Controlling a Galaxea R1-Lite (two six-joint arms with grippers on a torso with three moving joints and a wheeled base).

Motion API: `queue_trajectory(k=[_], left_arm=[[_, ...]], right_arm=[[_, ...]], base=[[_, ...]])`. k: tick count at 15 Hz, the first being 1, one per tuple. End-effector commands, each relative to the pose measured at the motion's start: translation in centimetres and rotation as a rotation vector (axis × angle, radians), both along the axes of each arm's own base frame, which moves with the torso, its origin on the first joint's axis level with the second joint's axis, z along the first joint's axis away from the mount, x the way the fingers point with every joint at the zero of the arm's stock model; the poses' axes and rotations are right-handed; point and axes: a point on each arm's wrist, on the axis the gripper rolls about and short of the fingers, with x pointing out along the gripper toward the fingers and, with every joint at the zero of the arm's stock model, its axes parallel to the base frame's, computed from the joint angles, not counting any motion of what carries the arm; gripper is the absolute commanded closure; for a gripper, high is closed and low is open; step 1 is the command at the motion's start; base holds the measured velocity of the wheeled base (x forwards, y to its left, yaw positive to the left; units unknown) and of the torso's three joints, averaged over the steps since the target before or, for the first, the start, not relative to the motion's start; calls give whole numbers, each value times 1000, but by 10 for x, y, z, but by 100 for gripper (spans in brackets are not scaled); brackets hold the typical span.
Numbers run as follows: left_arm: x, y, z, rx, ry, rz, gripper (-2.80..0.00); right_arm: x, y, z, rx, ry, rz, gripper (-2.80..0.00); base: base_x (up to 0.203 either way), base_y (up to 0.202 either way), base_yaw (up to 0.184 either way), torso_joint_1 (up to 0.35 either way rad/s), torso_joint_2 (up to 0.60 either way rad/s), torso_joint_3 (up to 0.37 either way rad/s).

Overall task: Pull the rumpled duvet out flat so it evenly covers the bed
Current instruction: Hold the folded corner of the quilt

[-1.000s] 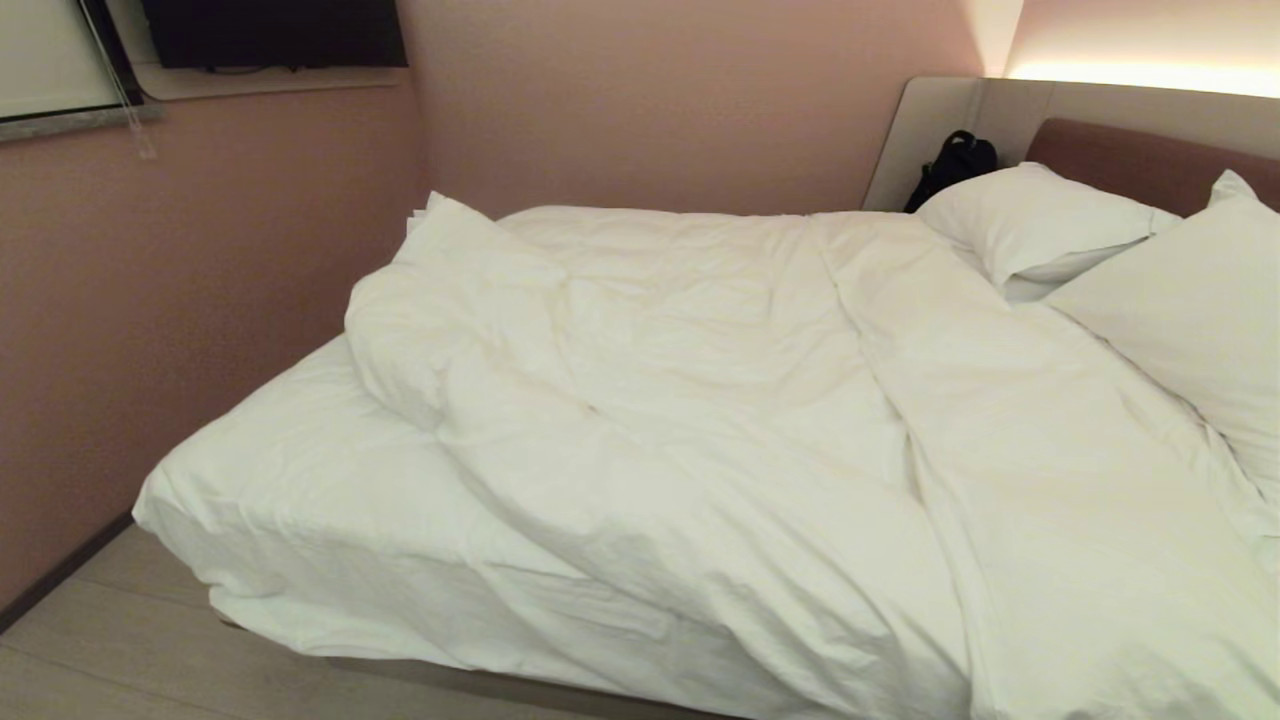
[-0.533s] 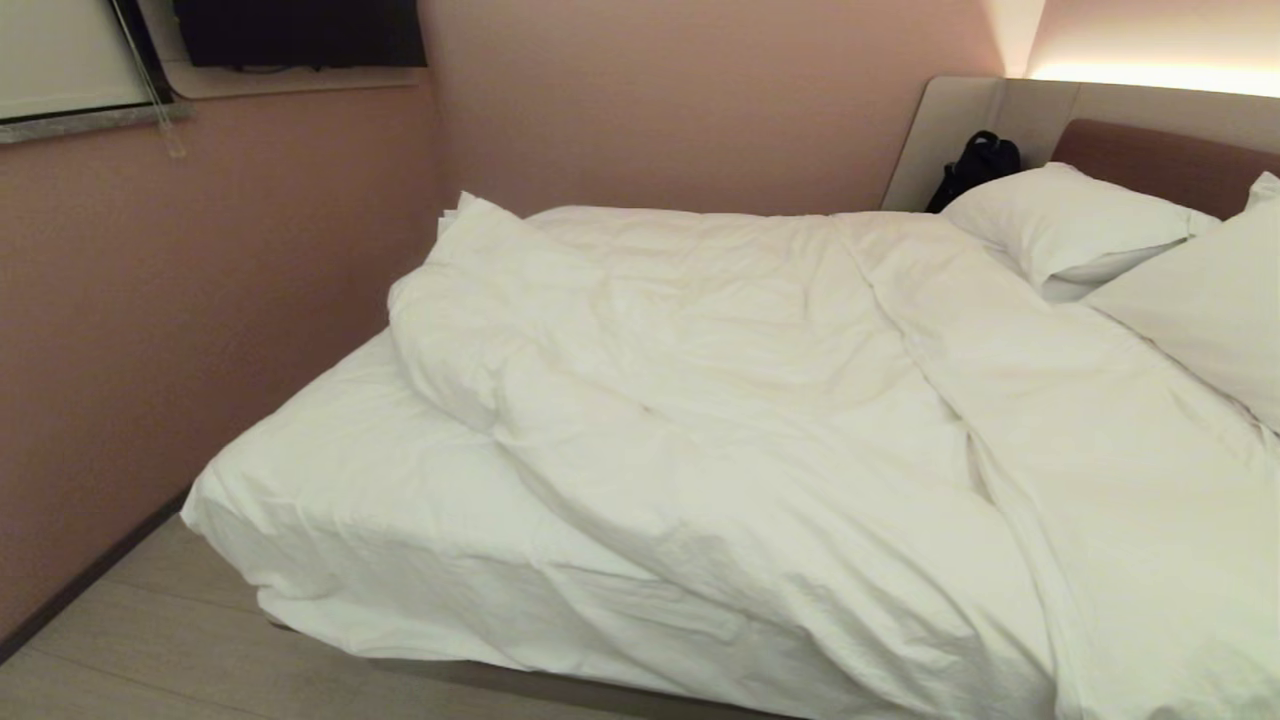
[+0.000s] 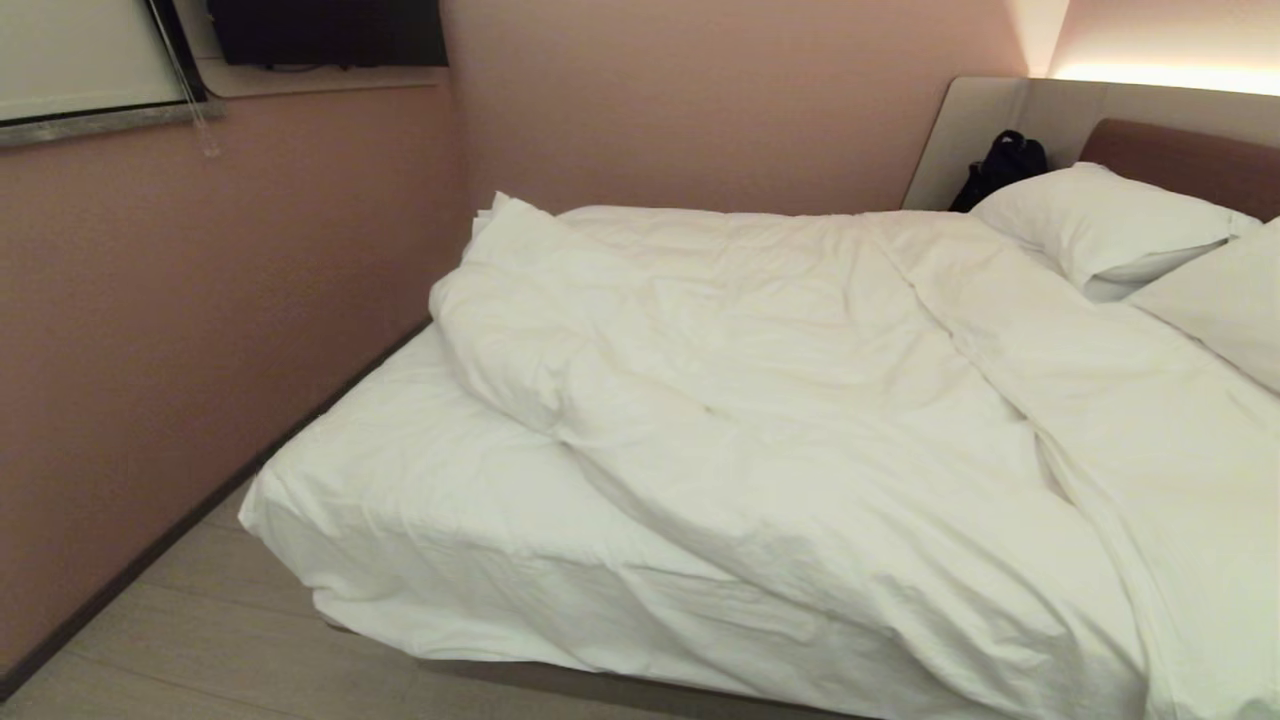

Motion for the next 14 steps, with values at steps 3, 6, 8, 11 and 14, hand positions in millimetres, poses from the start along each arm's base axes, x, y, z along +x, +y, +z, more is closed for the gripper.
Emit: queue_trajectory(k=[3, 6, 8, 11, 14], left_arm=[[0, 0, 0, 0, 2, 0, 0], [0, 0, 0, 0, 0, 0, 0], [0, 0, 0, 0, 0, 0, 0], [0, 0, 0, 0, 0, 0, 0], [0, 0, 0, -2, 0, 0, 0]], right_arm=[[0, 0, 0, -1, 0, 0, 0], [0, 0, 0, -1, 0, 0, 0], [0, 0, 0, -1, 0, 0, 0], [0, 0, 0, -1, -1, 0, 0], [0, 0, 0, -1, -1, 0, 0]], base=[[0, 194, -1, 2, 1, 3], [0, 194, 0, 6, 4, 1], [0, 196, -1, 2, 5, 2], [0, 193, 0, 1, 4, 5], [0, 193, -1, 4, 5, 2]])
